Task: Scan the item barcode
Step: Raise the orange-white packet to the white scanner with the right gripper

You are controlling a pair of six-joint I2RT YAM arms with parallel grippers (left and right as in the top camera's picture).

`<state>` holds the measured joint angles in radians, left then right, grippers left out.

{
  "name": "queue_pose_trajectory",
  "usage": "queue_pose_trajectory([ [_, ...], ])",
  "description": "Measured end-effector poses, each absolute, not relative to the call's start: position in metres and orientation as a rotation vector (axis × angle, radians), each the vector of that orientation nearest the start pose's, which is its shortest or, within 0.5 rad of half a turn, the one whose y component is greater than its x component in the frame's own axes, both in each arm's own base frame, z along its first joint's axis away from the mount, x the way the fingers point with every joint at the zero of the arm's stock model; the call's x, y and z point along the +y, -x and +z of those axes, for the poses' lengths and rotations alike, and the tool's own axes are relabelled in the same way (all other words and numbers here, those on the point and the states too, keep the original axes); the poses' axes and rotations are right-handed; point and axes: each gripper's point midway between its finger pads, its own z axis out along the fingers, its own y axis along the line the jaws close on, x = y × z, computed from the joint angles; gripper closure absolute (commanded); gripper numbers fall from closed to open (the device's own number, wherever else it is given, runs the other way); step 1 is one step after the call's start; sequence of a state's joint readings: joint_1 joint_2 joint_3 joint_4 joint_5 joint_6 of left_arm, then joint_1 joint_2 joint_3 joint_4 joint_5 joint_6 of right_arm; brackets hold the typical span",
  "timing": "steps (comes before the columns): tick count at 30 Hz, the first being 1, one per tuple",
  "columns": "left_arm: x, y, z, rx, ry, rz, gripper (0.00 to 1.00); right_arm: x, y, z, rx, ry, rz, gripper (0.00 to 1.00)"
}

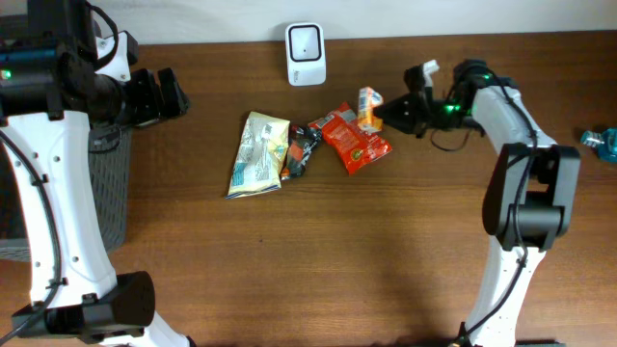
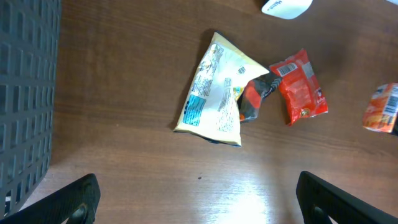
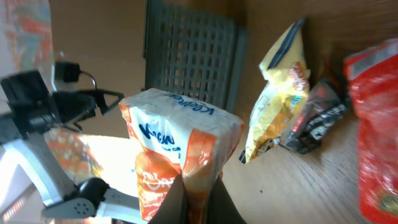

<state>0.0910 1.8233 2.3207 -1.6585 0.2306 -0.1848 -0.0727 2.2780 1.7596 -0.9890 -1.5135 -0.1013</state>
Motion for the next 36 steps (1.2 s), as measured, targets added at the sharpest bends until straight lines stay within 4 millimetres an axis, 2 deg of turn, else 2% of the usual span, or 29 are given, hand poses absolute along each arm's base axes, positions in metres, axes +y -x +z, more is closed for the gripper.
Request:
queue_pose_trajectory([
  [5,-0.006,-0.371,0.317,2.706,0.309,-0.342,0.01,0.178,-0.455,0.168,2.076,0.374,1.986,0.96],
  [11,-0.006,-0.371,0.317,2.706,0.309,-0.342,0.01,0.180,-0.467,0.174,2.041,0.416,1.965,0.96],
  [24,-0.006,-0.371,0.317,2.706,0.309,-0.342,0.01,0.180,-0.468,0.174,2.063,0.380,1.986,0.96],
  [28,-0.006,-0.371,0.317,2.706,0.309,-0.342,0.01,0.183,-0.470,0.169,2.120,0.329,1.982,0.96],
  [33,-0.006,-0.371,0.317,2.706,0.309,-0.342,0.01,0.195,-0.488,0.132,2.398,0.106,1.737,0.96],
  [35,-0.006,-0.371,0.317,2.706,0.309,-0.342,0.01,0.194,-0.509,0.124,2.486,0.021,1.504,0.96],
  [36,-0.006,-0.371,0.317,2.706,0.309,-0.342,0.01,0.188,-0.528,0.125,2.547,-0.050,1.254,0.96],
])
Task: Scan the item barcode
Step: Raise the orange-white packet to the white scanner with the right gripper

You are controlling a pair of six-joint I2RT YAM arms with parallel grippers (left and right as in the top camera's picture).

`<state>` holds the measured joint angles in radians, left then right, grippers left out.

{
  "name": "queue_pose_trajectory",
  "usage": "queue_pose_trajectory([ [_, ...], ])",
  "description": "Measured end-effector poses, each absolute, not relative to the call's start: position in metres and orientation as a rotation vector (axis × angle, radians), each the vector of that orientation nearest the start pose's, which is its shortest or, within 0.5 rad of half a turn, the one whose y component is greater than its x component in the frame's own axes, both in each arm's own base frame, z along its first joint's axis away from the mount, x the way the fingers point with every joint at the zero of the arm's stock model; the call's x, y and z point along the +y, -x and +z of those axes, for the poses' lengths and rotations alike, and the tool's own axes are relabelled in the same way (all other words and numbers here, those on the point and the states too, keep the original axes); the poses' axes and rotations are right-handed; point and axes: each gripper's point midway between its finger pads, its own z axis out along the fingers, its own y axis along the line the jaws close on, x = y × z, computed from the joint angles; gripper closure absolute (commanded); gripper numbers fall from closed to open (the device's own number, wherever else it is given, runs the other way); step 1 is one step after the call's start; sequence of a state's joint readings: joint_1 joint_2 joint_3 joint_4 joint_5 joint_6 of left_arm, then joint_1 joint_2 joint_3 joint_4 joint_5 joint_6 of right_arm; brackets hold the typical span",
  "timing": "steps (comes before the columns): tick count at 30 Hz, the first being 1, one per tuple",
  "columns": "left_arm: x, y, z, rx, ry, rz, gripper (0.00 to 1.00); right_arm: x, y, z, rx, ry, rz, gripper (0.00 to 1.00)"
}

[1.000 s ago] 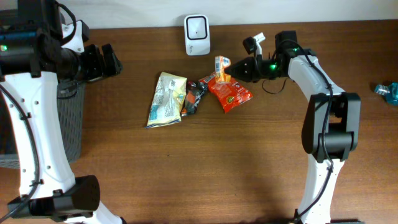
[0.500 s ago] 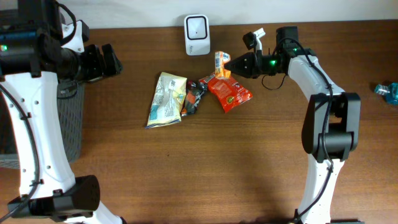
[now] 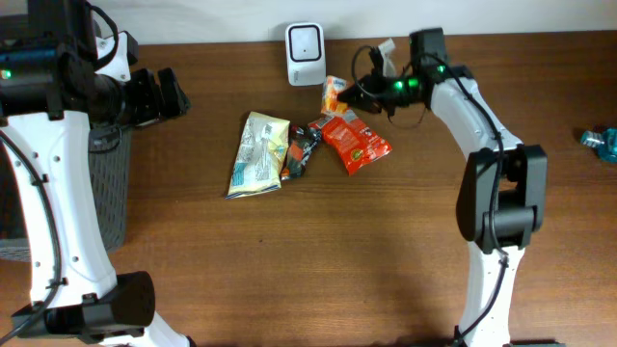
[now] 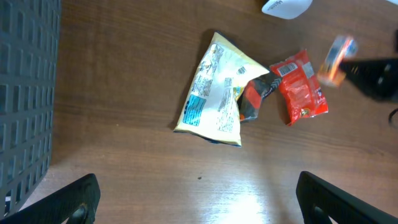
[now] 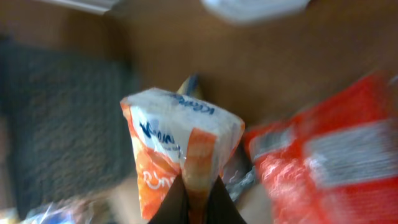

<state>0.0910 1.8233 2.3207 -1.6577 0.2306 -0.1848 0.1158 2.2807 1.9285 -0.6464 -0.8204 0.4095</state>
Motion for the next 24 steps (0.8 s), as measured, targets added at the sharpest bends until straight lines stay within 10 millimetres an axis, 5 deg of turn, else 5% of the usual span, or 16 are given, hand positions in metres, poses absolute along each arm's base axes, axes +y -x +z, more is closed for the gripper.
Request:
queue_pose_trajectory([
  [4,-0.006,-0.371,0.317,2.707,0.309,-0.342,0.01,0.170,-0.578,0.151,2.475,-0.134,0.576,0.96],
  [7,-0.006,-0.371,0.317,2.706,0.309,-0.342,0.01,0.178,-0.600,0.175,2.316,-0.095,0.271,0.96],
  [13,-0.006,-0.371,0.317,2.707,0.310,-0.342,0.01,0.203,-0.635,0.214,2.006,0.143,-0.067,0.96],
  [19,-0.006,-0.371,0.317,2.706,0.309,-0.342,0.01,0.213,-0.654,0.188,1.892,0.562,-0.343,0.96],
  [21,-0.006,-0.371,0.317,2.706,0.309,-0.342,0.01,0.226,-0.654,0.169,1.878,0.716,-0.352,0.96],
  [24,-0.006,-0.371,0.317,2.706,0.309,-0.342,0.01,0.247,-0.655,0.168,1.794,0.838,-0.346,0.96],
])
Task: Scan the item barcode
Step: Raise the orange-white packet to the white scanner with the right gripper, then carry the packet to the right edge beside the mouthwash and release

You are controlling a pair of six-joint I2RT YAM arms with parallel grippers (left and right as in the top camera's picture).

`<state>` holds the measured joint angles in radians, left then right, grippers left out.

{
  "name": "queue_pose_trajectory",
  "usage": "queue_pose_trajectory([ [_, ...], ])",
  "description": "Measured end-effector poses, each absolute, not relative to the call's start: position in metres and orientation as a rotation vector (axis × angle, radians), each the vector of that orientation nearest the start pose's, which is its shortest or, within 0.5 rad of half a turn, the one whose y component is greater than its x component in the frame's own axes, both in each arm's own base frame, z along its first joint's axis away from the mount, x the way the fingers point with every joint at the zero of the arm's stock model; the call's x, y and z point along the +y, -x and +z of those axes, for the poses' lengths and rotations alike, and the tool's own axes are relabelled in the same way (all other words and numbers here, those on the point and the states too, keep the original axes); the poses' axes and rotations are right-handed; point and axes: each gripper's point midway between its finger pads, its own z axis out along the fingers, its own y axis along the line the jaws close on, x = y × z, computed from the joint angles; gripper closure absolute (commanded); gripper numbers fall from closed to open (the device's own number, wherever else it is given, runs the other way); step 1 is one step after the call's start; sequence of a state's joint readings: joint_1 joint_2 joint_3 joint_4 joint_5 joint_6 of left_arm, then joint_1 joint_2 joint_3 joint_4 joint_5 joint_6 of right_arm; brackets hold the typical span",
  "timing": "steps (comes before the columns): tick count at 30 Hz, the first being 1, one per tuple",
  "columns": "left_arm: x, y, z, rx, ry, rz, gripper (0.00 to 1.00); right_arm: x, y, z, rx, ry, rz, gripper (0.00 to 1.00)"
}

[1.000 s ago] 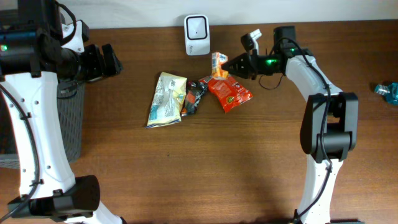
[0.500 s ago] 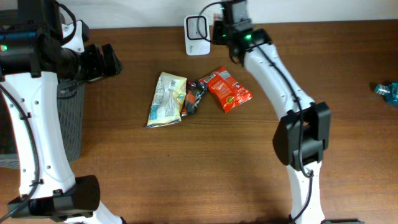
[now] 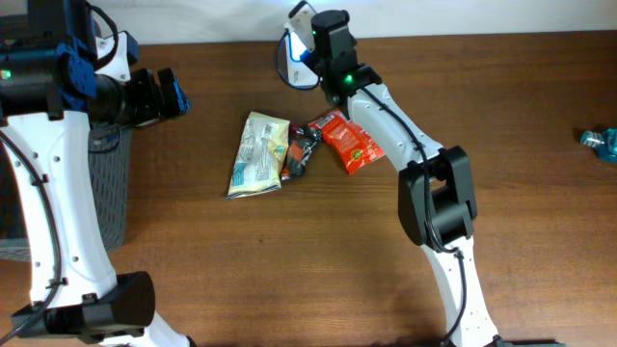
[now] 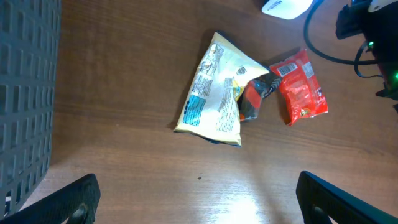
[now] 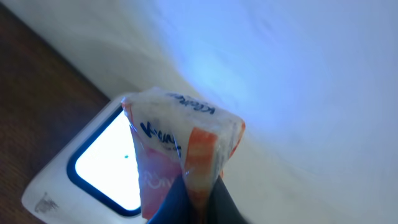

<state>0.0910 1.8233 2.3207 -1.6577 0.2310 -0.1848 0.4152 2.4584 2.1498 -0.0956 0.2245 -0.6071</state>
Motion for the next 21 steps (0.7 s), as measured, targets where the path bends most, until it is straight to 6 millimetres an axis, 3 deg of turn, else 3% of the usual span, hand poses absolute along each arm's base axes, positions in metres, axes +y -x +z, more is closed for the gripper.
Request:
queue_pose_trajectory([
  [3,-0.006,-0.371,0.317,2.706,0.309,-0.342,0.01,0.262,-0.652,0.169,1.724,0.941,-0.384,0.96],
  [8,-0.006,-0.371,0.317,2.706,0.309,-0.342,0.01,0.263,-0.654,0.142,1.742,0.996,-0.422,0.96],
  [14,-0.006,-0.371,0.318,2.705,0.309,-0.342,0.01,0.222,-0.663,0.167,1.905,0.595,-0.406,0.96],
  [16,-0.006,-0.371,0.317,2.706,0.309,-0.342,0.01,0.191,-0.665,0.176,1.998,0.424,-0.357,0.96],
  [17,-0.006,-0.371,0.317,2.707,0.309,-0.342,0.01,0.164,-0.665,0.180,2.059,0.324,-0.350,0.96],
  [18,-0.006,-0.371,0.317,2.706,0.309,-0.342,0.01,0.119,-0.664,0.184,2.128,0.165,-0.349,0.96],
  [21,-0.006,-0.371,0.317,2.708,0.309,-0.342,0.01,0.015,-0.641,0.178,2.292,-0.159,-0.387,0.96],
])
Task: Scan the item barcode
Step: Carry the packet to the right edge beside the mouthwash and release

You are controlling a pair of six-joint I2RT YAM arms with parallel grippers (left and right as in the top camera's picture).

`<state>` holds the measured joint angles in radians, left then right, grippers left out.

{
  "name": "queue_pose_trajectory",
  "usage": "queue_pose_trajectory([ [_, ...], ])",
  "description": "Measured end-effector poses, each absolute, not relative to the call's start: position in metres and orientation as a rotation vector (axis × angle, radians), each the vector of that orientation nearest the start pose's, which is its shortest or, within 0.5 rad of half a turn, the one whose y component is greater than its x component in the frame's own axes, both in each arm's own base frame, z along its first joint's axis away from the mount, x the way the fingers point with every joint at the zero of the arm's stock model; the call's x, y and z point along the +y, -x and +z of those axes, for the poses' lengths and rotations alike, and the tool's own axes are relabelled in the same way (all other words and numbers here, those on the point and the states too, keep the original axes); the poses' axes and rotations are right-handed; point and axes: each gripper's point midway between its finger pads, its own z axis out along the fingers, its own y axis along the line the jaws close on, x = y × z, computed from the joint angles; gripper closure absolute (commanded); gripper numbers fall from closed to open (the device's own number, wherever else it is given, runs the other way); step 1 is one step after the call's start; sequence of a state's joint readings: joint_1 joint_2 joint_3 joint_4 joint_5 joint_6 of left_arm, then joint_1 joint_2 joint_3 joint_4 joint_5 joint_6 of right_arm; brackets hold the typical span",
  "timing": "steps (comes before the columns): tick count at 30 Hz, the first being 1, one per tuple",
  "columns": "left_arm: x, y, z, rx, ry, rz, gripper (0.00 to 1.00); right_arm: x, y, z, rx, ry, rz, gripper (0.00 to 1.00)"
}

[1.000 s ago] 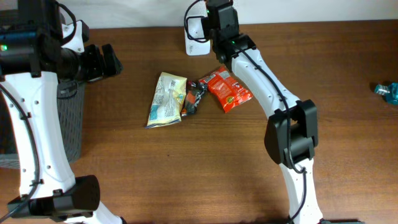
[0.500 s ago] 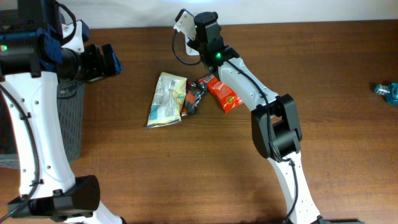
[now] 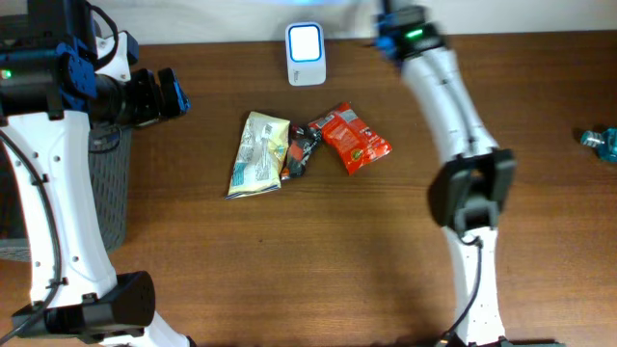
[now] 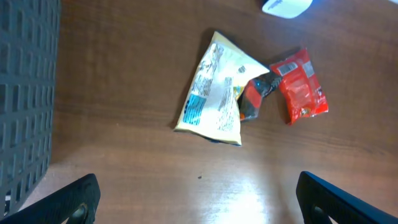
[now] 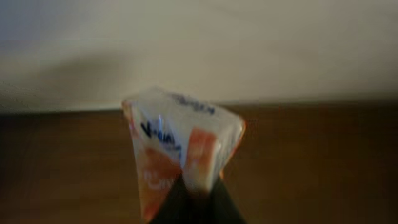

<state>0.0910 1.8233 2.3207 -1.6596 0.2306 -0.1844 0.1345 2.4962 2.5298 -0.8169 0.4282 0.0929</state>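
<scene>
The white scanner (image 3: 306, 41) stands at the table's far edge, its window lit pale blue. My right gripper (image 3: 390, 21) is blurred, right of the scanner by the back wall. In the right wrist view it (image 5: 193, 186) is shut on a small orange-and-white packet (image 5: 180, 140), which faces the wall; the overhead view does not show the packet clearly. My left gripper (image 3: 159, 96) hangs open high at the left, with nothing between its fingers (image 4: 73, 199).
A yellow-white packet (image 3: 258, 154), a small dark packet (image 3: 301, 149) and a red packet (image 3: 355, 140) lie together mid-table. A grey mesh basket (image 3: 106, 183) stands at the left edge. A blue object (image 3: 600, 140) lies at the far right.
My right gripper, still shut on the orange packet, has moved from right at the scanner's face to the right of it. The scanner's window now glows. The left arm is unchanged.
My right gripper first held the orange packet to the right of the red packet. Then it held it closer to the scanner, then directly in front of the scanner's window. Now it holds it off to the scanner's right. The left gripper stayed open throughout.
</scene>
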Motion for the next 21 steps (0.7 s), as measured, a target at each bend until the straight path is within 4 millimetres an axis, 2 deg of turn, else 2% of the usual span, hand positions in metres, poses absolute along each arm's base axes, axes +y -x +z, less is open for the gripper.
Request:
queue_pose_trajectory([
  [2,-0.006,-0.371,0.317,2.708,0.310,-0.342,0.01,-0.077,-0.607,0.160,2.401,-0.447,-0.453,0.96],
  [4,-0.006,-0.371,0.317,2.706,0.309,-0.342,0.01,-0.145,-0.566,0.142,2.478,-0.708,-0.506,0.96],
  [5,-0.006,-0.370,0.317,2.709,0.310,-0.342,0.01,-0.189,-0.541,0.133,2.488,-0.875,-0.535,0.96],
  [7,-0.006,-0.371,0.317,2.707,0.310,-0.342,0.01,-0.236,-0.508,0.122,2.496,-1.062,-0.548,0.96],
  [9,-0.006,-0.371,0.317,2.708,0.310,-0.342,0.01,-0.264,-0.487,0.114,2.496,-1.174,-0.539,0.96],
  [12,-0.006,-0.371,0.317,2.708,0.310,-0.342,0.01,-0.311,-0.440,0.098,2.500,-1.392,-0.480,0.96],
  [16,-0.006,-0.371,0.317,2.708,0.310,-0.342,0.01,-0.358,-0.386,0.093,2.458,-1.604,-0.464,0.96],
  [19,-0.006,-0.371,0.317,2.707,0.310,-0.342,0.01,-0.381,-0.351,0.087,2.420,-1.744,-0.471,0.96],
  [21,-0.006,-0.371,0.317,2.707,0.309,-0.342,0.01,-0.391,-0.334,0.077,2.411,-1.802,-0.473,0.96],
])
